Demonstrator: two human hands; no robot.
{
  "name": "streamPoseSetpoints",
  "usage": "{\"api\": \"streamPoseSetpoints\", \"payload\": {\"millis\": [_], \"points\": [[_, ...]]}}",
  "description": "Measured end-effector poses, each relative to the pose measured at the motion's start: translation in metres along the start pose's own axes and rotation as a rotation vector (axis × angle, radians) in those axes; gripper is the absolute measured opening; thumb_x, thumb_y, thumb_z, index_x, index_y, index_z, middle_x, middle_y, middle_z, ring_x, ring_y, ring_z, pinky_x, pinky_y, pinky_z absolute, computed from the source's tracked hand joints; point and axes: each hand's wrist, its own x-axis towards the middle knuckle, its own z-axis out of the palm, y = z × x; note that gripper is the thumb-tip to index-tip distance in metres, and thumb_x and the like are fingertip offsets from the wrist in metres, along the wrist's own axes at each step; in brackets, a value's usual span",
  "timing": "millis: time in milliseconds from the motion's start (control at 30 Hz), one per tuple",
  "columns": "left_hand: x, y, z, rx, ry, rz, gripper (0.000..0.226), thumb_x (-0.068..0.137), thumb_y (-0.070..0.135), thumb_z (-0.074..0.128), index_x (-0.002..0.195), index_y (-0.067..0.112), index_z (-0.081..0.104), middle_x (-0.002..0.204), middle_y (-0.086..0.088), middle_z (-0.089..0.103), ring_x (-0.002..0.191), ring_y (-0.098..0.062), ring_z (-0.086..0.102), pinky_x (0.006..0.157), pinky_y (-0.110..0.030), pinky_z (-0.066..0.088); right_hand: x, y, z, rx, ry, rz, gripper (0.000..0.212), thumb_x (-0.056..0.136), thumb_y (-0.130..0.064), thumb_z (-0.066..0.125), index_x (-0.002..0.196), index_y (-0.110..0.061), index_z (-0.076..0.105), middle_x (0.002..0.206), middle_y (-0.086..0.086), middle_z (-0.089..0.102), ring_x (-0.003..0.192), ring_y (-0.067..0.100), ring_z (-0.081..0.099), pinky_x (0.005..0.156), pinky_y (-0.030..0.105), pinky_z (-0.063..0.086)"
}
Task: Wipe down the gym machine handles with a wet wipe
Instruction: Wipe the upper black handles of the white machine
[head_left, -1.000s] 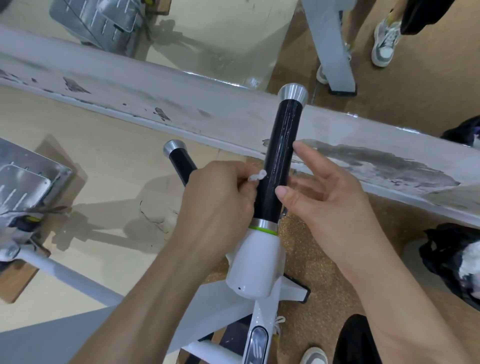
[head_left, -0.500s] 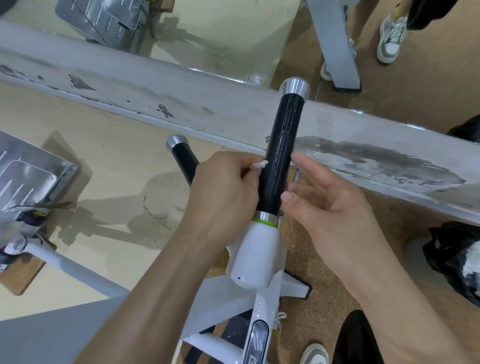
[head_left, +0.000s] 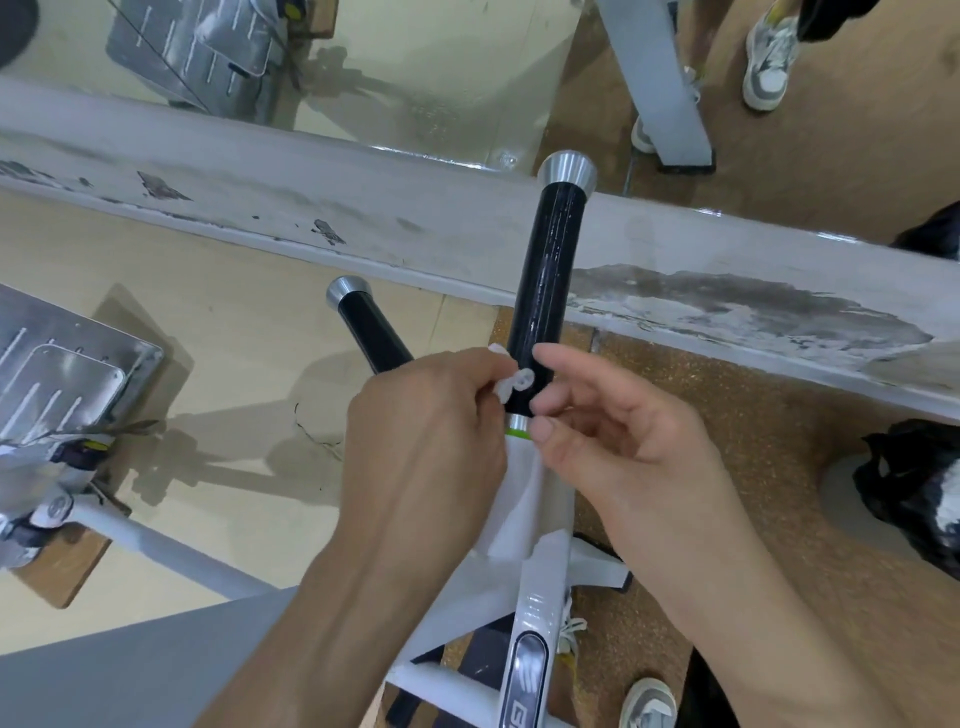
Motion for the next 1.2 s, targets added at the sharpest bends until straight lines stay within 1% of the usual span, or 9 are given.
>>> {"api": "streamPoseSetpoints", "payload": {"millis": [100,300,467,567,733,900,967,1067,1200], "points": [[-0.007,0.008,-0.003,-0.069,0.019,0.142,0.023,0.075,0.006,0.069,0.088,0.023,0.075,0.079,0.007,0.073,0.071,-0.006,0.061,0.065,-0.018,0.046,-0.001,-0.003,-0.007,0.18,-0.08,0.038,0.04,0.076,-0.013,0.068,0.114,-0.024,0.068,0.096,-0.004,0.073,0.091,0.009,0.068,0.086,0.026,0.054],[-0.014,0.019,-0.008,-0.432,-0.189,-0.002,0.051,0.081,0.0,0.068,0.115,0.037,0.058,0.092,0.016,0.068,0.089,0.005,0.063,0.073,-0.007,0.049,0.0,0.011,-0.026,0.468,0.088,0.189,0.021,0.067,-0.008,0.068,0.087,-0.004,0.075,0.071,0.012,0.069,0.061,0.016,0.061,0.054,0.02,0.052],[-0.019,0.025,0.004,-0.05,-0.044,0.175,0.016,0.078,0.011,0.071,0.088,0.023,0.071,0.077,0.011,0.067,0.073,-0.005,0.056,0.067,-0.014,0.042,0.007,0.026,-0.005,0.383,0.201,0.253,0.018,0.087,-0.001,0.061,0.094,-0.011,0.075,0.084,0.01,0.073,0.077,0.024,0.065,0.073,0.035,0.056],[-0.025,0.027,0.013,0.058,-0.023,0.173,0.022,0.077,0.01,0.068,0.096,0.022,0.07,0.078,0.008,0.067,0.072,-0.009,0.056,0.068,-0.017,0.036,0.011,0.027,0.009,0.388,0.278,0.193,0.018,0.09,-0.004,0.06,0.102,-0.014,0.07,0.09,0.007,0.073,0.085,0.022,0.068,0.083,0.037,0.055],[-0.021,0.037,0.007,0.186,-0.126,0.233,0.029,0.079,0.008,0.049,0.103,0.016,0.063,0.07,0.003,0.068,0.062,-0.018,0.06,0.052,-0.021,0.042,-0.004,0.031,-0.016,0.153,-0.258,0.065,0.025,0.098,-0.008,0.05,0.109,-0.019,0.07,0.105,0.001,0.072,0.103,0.011,0.067,0.087,0.027,0.051],[-0.018,0.035,0.009,0.006,-0.107,0.076,0.045,0.083,0.016,0.05,0.127,0.025,0.055,0.103,0.006,0.068,0.089,-0.01,0.061,0.076,-0.027,0.051,-0.003,0.041,-0.001,0.103,0.127,-0.051,0.021,0.091,-0.02,0.063,0.072,-0.014,0.069,0.074,0.006,0.064,0.069,0.015,0.06,0.062,0.041,0.049],[-0.025,0.03,0.015,0.026,-0.017,0.006,0.045,0.084,0.015,0.061,0.127,0.026,0.053,0.119,0.009,0.059,0.103,-0.012,0.052,0.088,-0.024,0.043,0.003,0.041,0.006,0.241,0.255,-0.039,0.013,0.088,-0.01,0.066,0.084,-0.019,0.074,0.074,-0.001,0.07,0.069,0.01,0.064,0.064,0.03,0.051],[-0.027,0.031,0.026,-0.039,-0.03,-0.204,0.036,0.085,0.03,0.061,0.12,0.035,0.052,0.106,0.018,0.06,0.097,-0.009,0.056,0.078,-0.027,0.046,0.008,0.037,0.015,0.229,0.422,-0.1,0.029,0.086,0.003,0.063,0.095,-0.022,0.075,0.085,-0.003,0.074,0.08,0.011,0.071,0.075,0.033,0.058],[-0.022,0.037,0.031,-0.053,0.036,-0.276,0.021,0.084,0.032,0.062,0.096,0.045,0.053,0.08,0.025,0.059,0.084,-0.001,0.059,0.065,-0.013,0.041,-0.006,0.046,0.019,0.338,0.265,-0.069,0.028,0.093,-0.004,0.056,0.107,-0.023,0.072,0.105,-0.003,0.074,0.102,0.015,0.069,0.091,0.041,0.053]]}}
